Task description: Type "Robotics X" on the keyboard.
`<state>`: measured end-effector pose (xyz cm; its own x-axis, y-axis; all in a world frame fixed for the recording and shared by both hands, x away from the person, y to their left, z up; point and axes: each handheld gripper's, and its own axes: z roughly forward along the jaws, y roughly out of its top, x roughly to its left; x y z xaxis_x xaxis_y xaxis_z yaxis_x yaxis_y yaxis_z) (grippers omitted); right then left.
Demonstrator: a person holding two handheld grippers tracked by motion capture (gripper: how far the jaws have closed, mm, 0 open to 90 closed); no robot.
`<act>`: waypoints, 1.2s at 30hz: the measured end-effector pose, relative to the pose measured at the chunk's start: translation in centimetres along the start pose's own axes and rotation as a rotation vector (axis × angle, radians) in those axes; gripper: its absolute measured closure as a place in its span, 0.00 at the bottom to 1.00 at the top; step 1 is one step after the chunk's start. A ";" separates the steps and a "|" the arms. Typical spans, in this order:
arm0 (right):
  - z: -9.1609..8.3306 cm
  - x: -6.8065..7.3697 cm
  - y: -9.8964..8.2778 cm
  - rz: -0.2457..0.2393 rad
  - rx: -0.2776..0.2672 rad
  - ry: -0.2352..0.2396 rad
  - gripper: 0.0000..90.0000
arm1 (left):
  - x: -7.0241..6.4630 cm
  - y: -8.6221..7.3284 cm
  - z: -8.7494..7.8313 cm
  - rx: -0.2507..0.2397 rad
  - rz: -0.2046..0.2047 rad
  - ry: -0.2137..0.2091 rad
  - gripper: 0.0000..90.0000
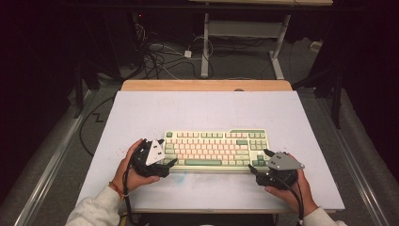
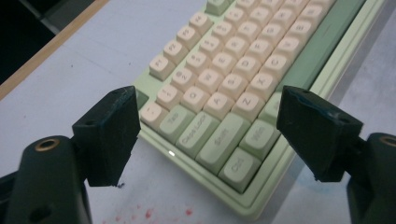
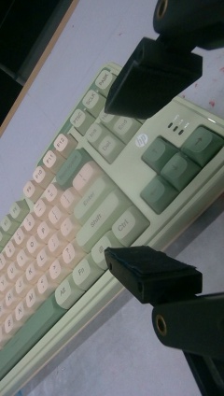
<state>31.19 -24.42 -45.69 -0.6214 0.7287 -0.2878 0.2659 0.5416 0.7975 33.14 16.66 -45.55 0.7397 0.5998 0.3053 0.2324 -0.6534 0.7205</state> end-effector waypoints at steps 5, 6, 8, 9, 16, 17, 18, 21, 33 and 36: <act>-0.2 0.0 0.1 -0.009 -0.002 0.011 0.47 | -0.2 -1.1 -0.4 0.021 -0.004 -0.002 0.23; -0.3 0.0 0.2 -0.004 -0.002 0.019 0.51 | -0.2 -1.3 -0.4 0.029 -0.004 0.001 0.23; -0.3 -0.2 0.4 -0.002 0.002 0.026 0.62 | -0.3 -1.6 -0.6 0.038 -0.009 0.002 0.23; -0.3 -0.4 0.5 0.001 0.006 0.028 0.67 | -0.3 -1.8 -0.6 0.040 -0.016 -0.001 0.23; 0.2 -1.3 1.7 0.006 0.028 0.093 0.96 | -0.4 -2.7 -1.0 0.059 -0.034 0.000 0.23; 0.3 -1.4 1.9 0.004 0.032 0.100 0.97 | -0.4 -2.7 -1.0 0.064 -0.035 -0.001 0.23; 0.4 -1.4 2.1 0.003 0.032 0.108 0.99 | -0.4 -2.8 -0.9 0.066 -0.037 -0.002 0.23; 1.0 -1.6 2.6 -0.001 0.042 0.121 1.00 | -0.5 -2.8 -0.9 0.078 -0.034 -0.004 0.23; 3.6 -1.3 4.2 -0.035 0.090 0.170 1.00 | -0.4 -2.9 -0.7 0.093 -0.037 0.000 0.23; 4.0 -1.0 4.1 -0.044 0.104 0.180 1.00 | -0.4 -2.9 -0.8 0.093 -0.037 0.000 0.23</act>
<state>35.83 -21.27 -44.30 -0.7536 0.6214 -0.2144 0.3043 0.6189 0.7241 31.71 18.70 -47.27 0.7297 0.6241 0.2794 0.3174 -0.6711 0.6700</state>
